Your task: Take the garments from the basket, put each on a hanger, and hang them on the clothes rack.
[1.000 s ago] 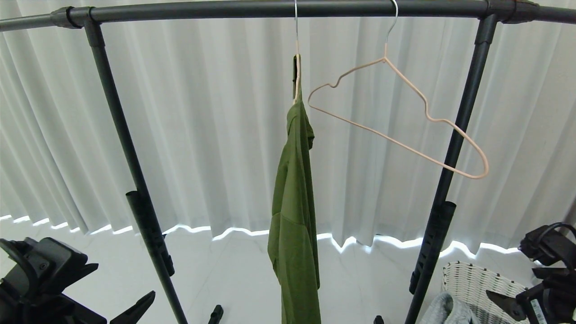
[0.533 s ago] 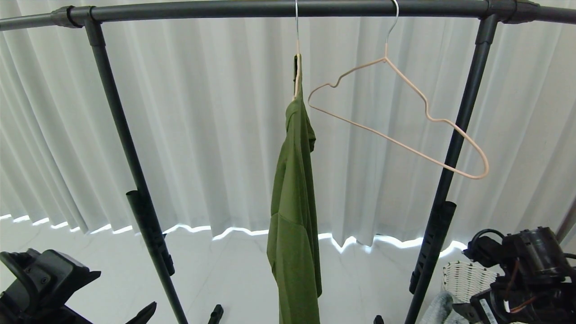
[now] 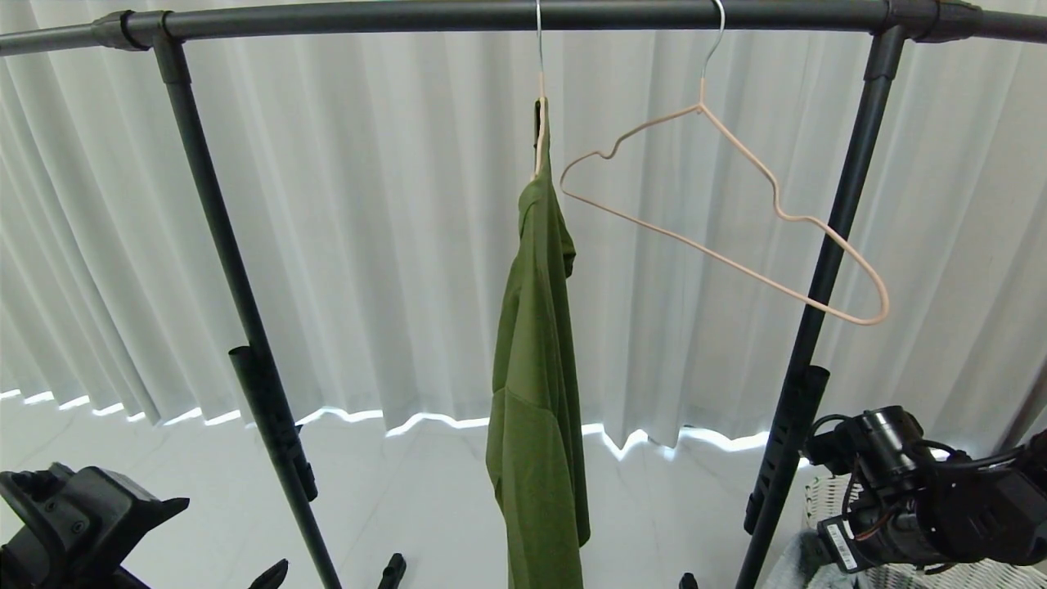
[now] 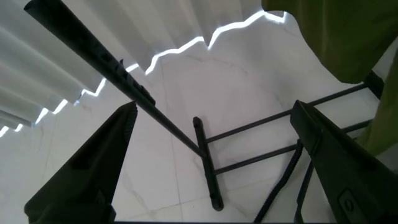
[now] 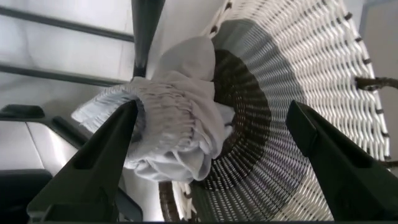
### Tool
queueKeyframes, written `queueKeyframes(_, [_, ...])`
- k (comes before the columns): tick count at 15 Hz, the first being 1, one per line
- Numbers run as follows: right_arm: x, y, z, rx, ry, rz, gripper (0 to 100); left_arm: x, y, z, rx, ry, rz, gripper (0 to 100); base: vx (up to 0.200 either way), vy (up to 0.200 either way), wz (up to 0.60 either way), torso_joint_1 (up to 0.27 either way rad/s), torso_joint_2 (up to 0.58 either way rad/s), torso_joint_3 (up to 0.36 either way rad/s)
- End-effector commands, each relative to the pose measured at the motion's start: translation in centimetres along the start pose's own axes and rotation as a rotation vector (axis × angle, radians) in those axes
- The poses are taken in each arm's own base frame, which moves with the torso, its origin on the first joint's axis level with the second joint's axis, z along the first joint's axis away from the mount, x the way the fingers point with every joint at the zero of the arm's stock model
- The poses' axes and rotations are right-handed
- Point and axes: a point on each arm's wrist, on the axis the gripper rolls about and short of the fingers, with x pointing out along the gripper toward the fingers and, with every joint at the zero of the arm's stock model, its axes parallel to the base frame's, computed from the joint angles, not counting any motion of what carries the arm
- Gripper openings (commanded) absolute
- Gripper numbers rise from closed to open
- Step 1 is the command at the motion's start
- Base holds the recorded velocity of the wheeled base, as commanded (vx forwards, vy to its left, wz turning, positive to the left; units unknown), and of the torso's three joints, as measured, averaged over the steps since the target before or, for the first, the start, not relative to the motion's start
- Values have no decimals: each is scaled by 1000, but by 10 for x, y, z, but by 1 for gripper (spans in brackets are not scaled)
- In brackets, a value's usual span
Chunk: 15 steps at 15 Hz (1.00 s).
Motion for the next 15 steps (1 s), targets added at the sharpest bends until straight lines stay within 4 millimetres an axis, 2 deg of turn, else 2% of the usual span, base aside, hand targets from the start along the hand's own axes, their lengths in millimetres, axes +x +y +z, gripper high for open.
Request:
queueKeyframes(1, [7, 2, -2, -9, 26, -16, 100, 0, -1, -1, 4, 2, -7, 100, 0, 0, 0, 0, 0, 0])
queueKeyframes(2, [8, 2, -4, -11, 31, -33, 100, 0, -1, -1, 4, 1, -7, 100, 0, 0, 0, 0, 0, 0])
queueKeyframes(3, [8, 1, -4, -11, 32, -38, 0, 0, -1, -2, 4, 3, -9, 100, 0, 0, 0, 0, 0, 0])
queueKeyframes(5, [6, 3, -3, -16, 24, -36, 0, 0, -1, -1, 4, 2, -7, 100, 0, 0, 0, 0, 0, 0])
queueKeyframes(8, [-25, 5, 1, -32, -50, -18, 0, 0, -2, -4, 4, 11, -9, 100, 0, 0, 0, 0, 0, 0])
queueKeyframes(11, [-76, 0, 13, -40, -140, 8, 0, 0, -3, -7, 3, 25, -7, 100, 0, 0, 0, 0, 0, 0])
queueKeyframes(12, [-88, -1, 14, -45, -156, 14, 0, 0, -3, -8, 2, 29, -6, 100, 0, 0, 0, 0, 0, 0])
queueKeyframes(13, [-109, -2, 14, -57, -199, 33, 0, 1, -3, -10, 1, 36, -4, 100, 0, 0, 0, 0, 0, 0])
queueKeyframes(15, [-134, -1, 17, -60, -293, 65, 0, 1, -3, -11, -1, 37, -4, 100, -100, 0, 0, 4, 4, -1])
